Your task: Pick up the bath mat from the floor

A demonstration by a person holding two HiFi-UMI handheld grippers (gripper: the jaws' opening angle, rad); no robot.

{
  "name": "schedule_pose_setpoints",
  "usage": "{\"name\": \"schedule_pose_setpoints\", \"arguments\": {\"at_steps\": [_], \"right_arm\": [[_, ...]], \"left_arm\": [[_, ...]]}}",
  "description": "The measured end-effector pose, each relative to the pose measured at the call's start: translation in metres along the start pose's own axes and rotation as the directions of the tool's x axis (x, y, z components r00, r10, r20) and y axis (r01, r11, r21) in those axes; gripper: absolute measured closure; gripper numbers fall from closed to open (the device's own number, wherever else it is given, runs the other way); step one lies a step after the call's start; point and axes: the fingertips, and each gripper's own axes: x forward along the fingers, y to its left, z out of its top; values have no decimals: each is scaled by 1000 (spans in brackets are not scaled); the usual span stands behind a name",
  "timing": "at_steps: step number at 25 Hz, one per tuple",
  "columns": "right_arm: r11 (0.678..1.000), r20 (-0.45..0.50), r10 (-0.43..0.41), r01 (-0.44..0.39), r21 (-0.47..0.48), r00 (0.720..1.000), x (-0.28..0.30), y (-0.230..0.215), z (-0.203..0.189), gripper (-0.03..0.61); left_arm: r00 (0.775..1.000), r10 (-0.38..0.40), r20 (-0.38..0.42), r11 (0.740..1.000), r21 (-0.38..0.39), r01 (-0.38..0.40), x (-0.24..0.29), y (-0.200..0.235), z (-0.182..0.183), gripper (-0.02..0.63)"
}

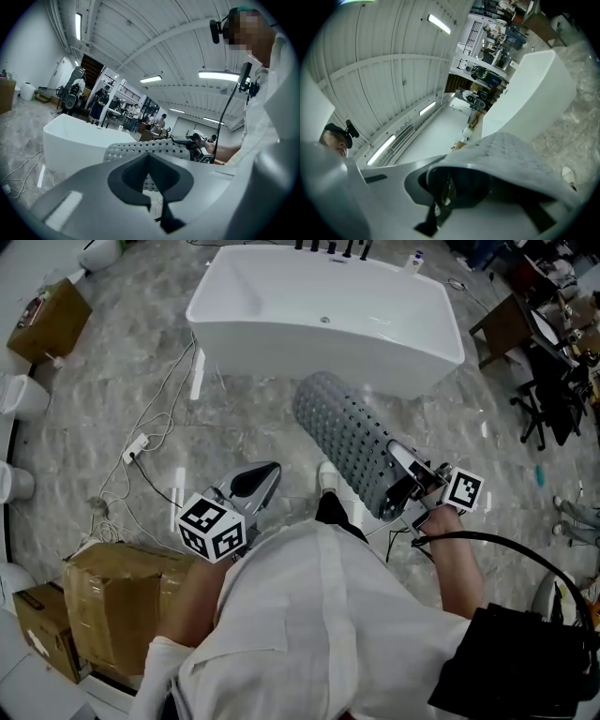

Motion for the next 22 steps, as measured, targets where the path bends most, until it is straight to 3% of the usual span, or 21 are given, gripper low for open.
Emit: {"name": "schedule_pose_setpoints", "arguments": {"at_steps": [6,22], "right_arm": [[999,12,21,-21,-35,1000,-16,29,-47,566],[999,16,5,-4,-36,1000,-17,44,-51,566]], "left_arm": [[1000,-9,10,1000,13,9,-45,-21,-24,609],[999,-42,-19,999,14,42,-44,-26,-22,608]]}}
